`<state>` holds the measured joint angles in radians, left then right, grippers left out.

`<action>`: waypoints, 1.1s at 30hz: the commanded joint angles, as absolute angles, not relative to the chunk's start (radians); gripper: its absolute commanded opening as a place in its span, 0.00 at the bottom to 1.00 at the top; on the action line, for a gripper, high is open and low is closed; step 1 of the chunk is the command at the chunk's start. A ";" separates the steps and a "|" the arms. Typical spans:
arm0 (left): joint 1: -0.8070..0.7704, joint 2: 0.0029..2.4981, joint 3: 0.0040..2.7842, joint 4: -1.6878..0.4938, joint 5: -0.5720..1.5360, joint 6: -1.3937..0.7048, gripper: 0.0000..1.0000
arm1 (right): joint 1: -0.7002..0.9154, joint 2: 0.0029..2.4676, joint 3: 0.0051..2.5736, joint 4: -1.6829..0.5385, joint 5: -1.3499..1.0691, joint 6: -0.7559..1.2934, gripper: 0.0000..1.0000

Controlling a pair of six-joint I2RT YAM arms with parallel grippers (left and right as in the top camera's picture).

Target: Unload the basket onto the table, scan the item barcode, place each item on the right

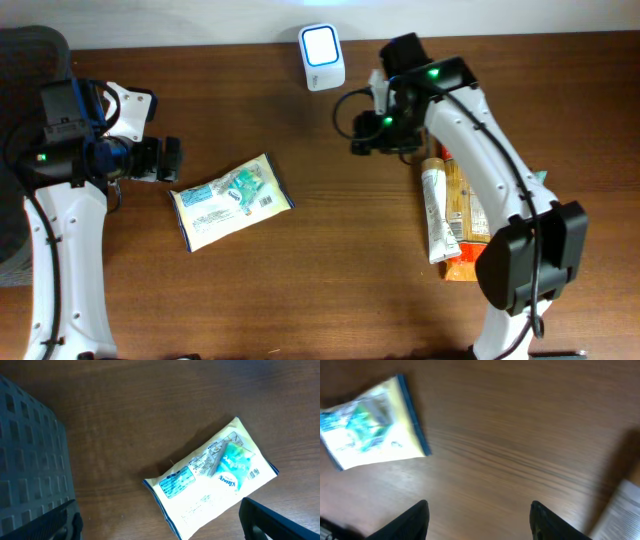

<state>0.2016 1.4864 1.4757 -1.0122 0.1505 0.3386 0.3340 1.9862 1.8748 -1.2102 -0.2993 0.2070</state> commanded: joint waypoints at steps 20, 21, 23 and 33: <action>0.204 1.481 1.485 -1.012 0.161 0.353 0.99 | 0.710 2.320 1.883 -0.611 -0.303 0.440 0.66; 0.204 1.481 1.485 -1.012 0.161 0.353 0.99 | 0.710 2.320 1.883 -0.604 -0.303 0.421 0.66; 0.204 1.481 1.485 -1.012 0.161 0.353 0.99 | 0.714 2.325 1.883 -0.591 -0.303 0.392 0.66; 0.204 1.481 1.485 -1.012 0.161 0.353 0.99 | 0.734 2.346 1.883 -0.559 -0.308 0.348 0.66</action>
<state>0.2016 1.4864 1.4757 -1.0122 0.1505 0.3386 0.7277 2.3314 1.8755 -0.5655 -0.3122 0.3622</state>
